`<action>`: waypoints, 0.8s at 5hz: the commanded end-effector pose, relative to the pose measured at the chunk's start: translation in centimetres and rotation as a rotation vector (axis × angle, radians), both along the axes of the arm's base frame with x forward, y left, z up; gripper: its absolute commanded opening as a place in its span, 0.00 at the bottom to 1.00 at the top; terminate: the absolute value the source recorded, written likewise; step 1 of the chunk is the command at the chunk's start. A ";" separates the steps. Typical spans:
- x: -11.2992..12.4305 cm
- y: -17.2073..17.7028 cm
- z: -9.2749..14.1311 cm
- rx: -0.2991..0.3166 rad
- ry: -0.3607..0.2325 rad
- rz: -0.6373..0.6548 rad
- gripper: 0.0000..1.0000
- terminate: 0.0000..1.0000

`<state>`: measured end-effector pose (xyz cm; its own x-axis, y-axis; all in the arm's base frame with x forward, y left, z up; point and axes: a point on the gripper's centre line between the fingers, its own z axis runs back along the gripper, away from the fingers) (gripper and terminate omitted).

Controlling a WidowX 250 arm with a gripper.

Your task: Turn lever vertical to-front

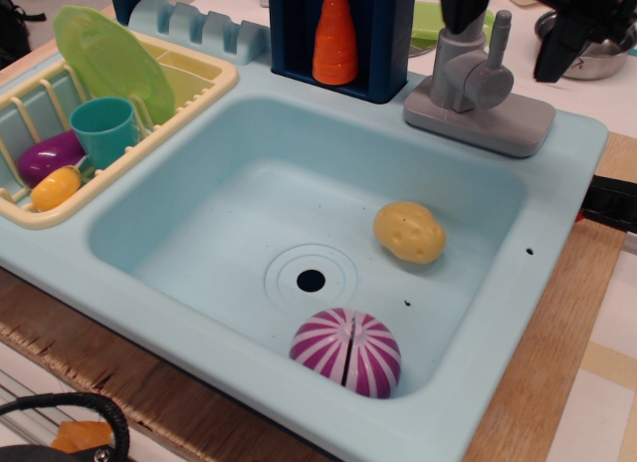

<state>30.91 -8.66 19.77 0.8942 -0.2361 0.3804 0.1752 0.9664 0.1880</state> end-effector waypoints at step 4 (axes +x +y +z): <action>1.4 -0.6 0.4 0.028 -0.055 0.037 0.00 0.00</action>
<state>32.42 -8.31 19.05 0.8970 -0.1890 0.3996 0.0919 0.9639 0.2497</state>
